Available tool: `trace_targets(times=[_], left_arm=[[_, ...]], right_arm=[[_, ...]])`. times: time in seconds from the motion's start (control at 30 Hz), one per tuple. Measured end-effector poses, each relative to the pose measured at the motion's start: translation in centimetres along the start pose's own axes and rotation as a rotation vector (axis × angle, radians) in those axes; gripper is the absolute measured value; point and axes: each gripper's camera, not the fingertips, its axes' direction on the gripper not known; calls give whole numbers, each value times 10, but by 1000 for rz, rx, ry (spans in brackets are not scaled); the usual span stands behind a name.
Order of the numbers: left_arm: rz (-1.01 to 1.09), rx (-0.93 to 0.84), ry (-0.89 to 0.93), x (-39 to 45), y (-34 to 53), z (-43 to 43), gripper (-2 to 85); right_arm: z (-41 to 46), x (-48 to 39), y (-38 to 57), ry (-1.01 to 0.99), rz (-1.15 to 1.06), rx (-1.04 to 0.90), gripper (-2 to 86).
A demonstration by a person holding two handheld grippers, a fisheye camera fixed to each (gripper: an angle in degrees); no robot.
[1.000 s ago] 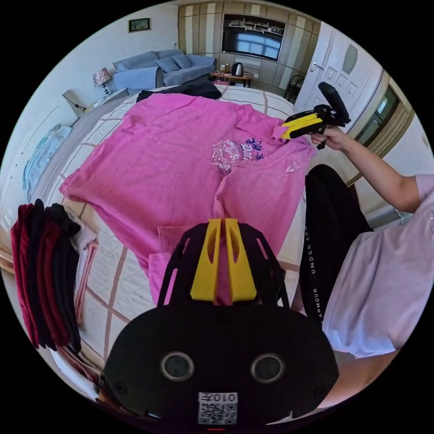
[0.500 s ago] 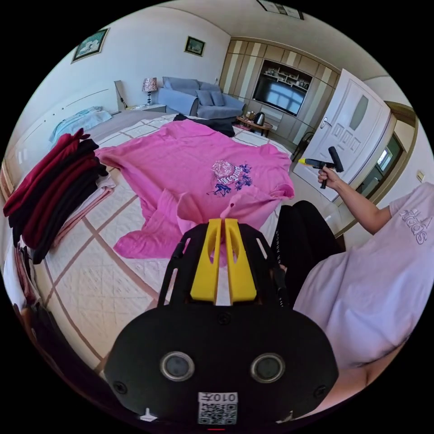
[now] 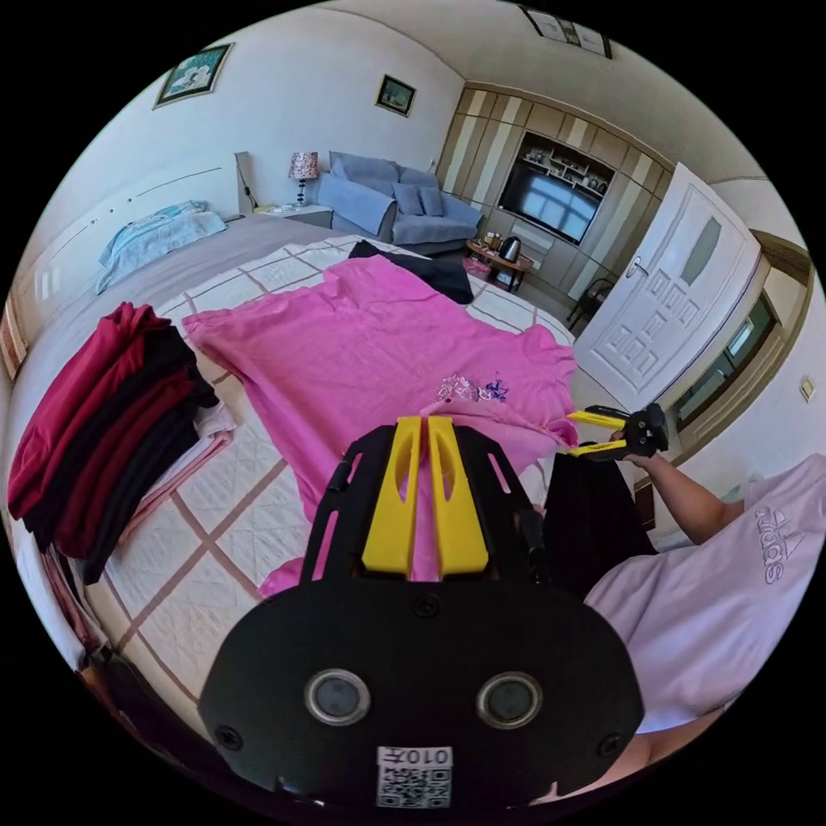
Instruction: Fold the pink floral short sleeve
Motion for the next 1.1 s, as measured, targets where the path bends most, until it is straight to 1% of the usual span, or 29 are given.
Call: trace_targets(times=[0.07, 0.17, 0.23, 0.27, 0.37, 0.4, 0.47, 0.6, 0.73, 0.83, 0.93, 1.0, 1.1], left_arm=[[-25, 11, 22, -7, -1, 3, 0], [-67, 18, 56, -11, 5, 7, 0], [-44, 22, 58, -2, 10, 4, 0], [-4, 22, 52, 10, 16, -1, 1], [175, 9, 64, 52, 35, -18, 0], [247, -7, 84, 71, 46, -22, 0], [312, -61, 116, 95, 64, -20, 0], [294, -236, 80, 124, 107, 8, 1], [296, -270, 20, 143, 123, 18, 3], [405, -272, 9, 168, 123, 7, 11], [539, -269, -70, 191, 120, -6, 29], [664, -257, -118, 209, 115, -12, 55], [814, -307, -122, 229, 105, -4, 82]], right_arm=[[8, 4, -2, -7, -2, -11, 113], [15, 8, -3, -73, -13, -50, 59], [0, 11, 4, -102, 4, 13, 41], [-6, 13, 7, -106, 16, 36, 41], [-36, 41, 32, -143, 170, 164, 40], [-42, 54, 43, -174, 224, 196, 39], [-45, 65, 53, -216, 269, 210, 39], [-37, 54, 49, -224, 231, 159, 38], [-30, 40, 41, -222, 225, 130, 38], [-36, 41, 44, -247, 254, 154, 39], [-43, 43, 49, -268, 289, 173, 39], [-48, 42, 50, -281, 296, 181, 39], [-56, 38, 48, -276, 286, 186, 39]])
